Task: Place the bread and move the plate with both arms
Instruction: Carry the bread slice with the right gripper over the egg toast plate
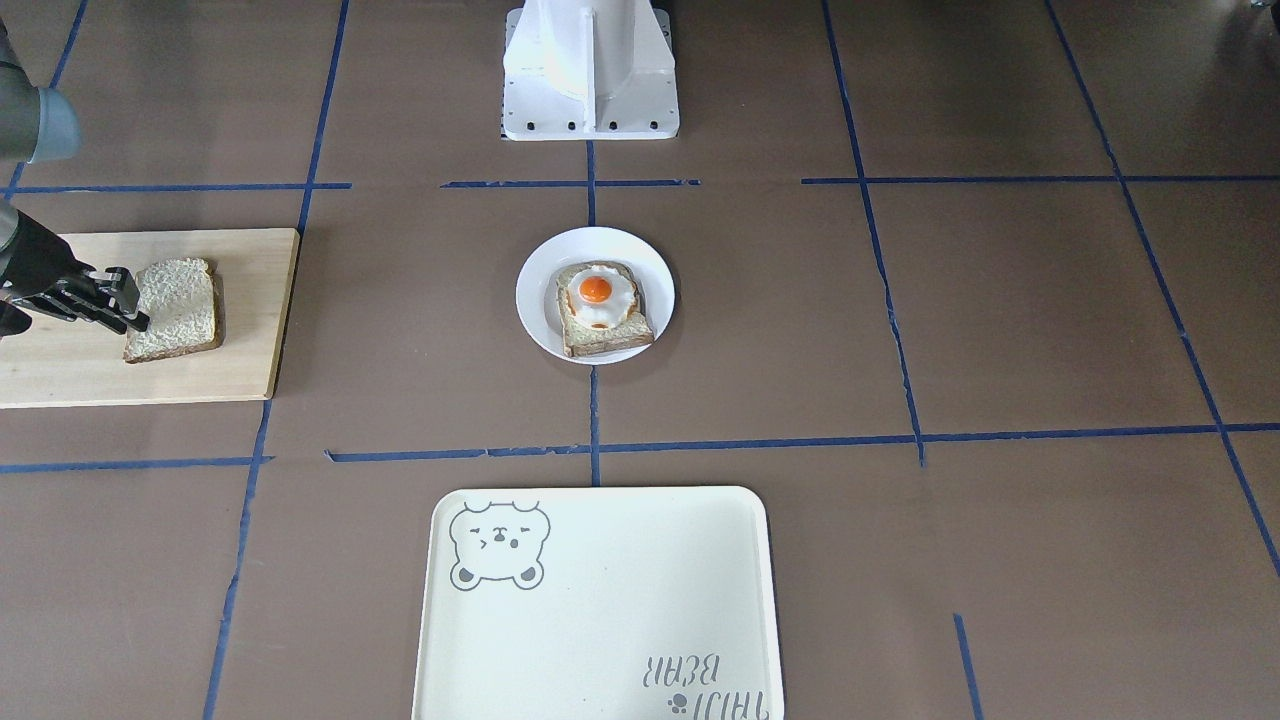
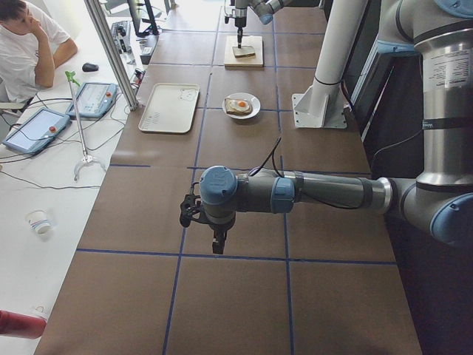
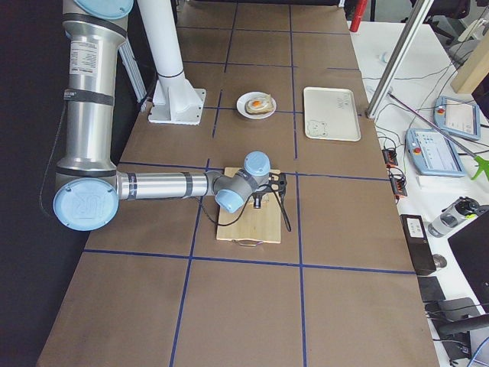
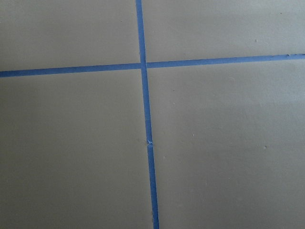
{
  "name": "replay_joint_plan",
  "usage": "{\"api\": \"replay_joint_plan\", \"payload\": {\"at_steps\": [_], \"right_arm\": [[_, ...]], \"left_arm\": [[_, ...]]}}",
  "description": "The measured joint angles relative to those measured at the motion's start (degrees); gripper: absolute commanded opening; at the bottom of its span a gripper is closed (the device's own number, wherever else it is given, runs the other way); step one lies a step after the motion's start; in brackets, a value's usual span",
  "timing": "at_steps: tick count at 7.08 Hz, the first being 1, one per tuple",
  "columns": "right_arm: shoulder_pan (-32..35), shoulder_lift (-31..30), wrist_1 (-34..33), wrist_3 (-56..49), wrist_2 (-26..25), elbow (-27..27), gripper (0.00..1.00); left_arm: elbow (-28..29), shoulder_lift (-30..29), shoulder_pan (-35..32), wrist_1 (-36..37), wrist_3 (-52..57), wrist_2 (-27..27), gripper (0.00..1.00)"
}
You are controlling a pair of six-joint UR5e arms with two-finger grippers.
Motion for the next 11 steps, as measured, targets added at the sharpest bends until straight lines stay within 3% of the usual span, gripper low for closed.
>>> {"api": "replay_joint_plan", "payload": {"at_steps": [1, 3, 7, 9, 11], "right_arm": [[0.0, -0.2, 0.1, -0.3, -0.1, -0.5, 0.0], [0.2, -0.7, 0.0, 0.0, 0.1, 0.4, 0.0], [0.1, -0.3, 0.1, 9.1, 2.8, 9.3, 0.0], [-1.5, 7.3, 0.0, 19.6, 5.5, 11.9, 0.0], [-6.5, 16.9, -0.1, 24.8, 6.2, 11.0, 0.0]], "left_arm": [[0.0, 0.0, 0.0, 0.0, 0.0, 0.0, 1.0], [-0.1, 0.0, 0.0, 0.0, 0.0, -0.1, 1.0], [-0.2, 0.0, 0.0, 0.0, -0.1, -1.1, 1.0], [-0.2, 0.0, 0.0, 0.0, -0.1, -1.3, 1.0], [-0.1, 0.0, 0.0, 0.0, -0.1, -1.7, 1.0]]}}
